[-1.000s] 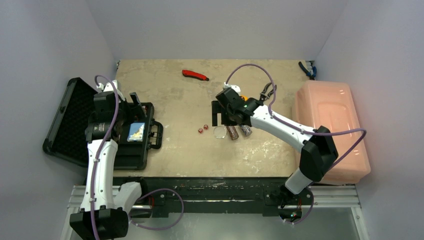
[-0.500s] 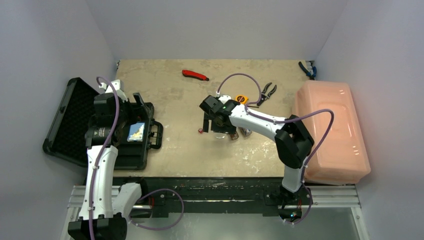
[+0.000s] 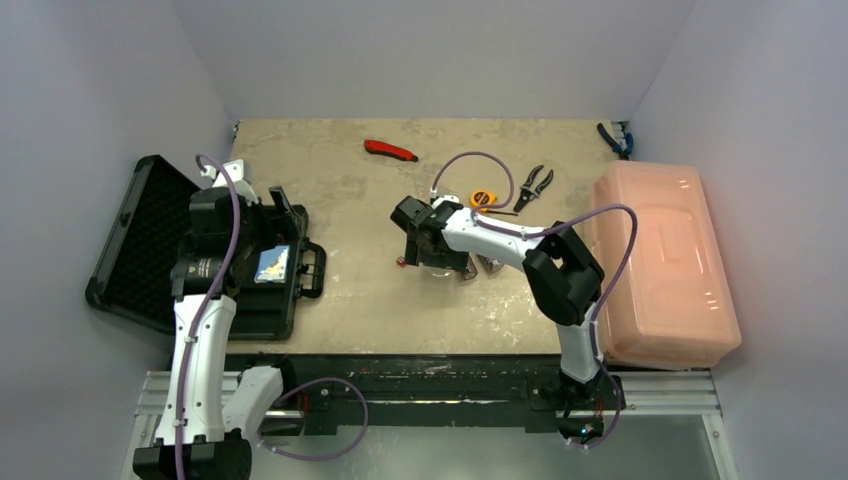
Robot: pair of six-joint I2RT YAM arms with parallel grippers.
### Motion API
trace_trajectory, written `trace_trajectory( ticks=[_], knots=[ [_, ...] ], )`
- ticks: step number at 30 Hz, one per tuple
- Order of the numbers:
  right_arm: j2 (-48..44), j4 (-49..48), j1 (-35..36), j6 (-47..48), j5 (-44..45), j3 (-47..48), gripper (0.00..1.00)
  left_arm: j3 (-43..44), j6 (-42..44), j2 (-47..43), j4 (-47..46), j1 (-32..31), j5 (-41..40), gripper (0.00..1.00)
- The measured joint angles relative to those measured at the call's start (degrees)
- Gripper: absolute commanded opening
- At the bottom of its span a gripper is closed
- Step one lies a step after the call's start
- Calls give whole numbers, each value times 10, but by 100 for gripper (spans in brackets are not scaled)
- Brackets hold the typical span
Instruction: Pack up texas hold em set
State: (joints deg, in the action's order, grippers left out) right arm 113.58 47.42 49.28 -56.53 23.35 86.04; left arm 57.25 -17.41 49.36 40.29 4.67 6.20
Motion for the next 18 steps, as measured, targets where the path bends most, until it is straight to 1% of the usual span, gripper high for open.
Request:
trace_trajectory(
  ticks=[12, 18],
  knots=[
    [17, -6, 0, 0, 2, 3, 94, 0, 0, 0, 0, -7, 0, 96],
    [34, -20, 0, 2, 12, 3, 89, 0, 0, 0, 0, -11, 0, 95]
  ],
)
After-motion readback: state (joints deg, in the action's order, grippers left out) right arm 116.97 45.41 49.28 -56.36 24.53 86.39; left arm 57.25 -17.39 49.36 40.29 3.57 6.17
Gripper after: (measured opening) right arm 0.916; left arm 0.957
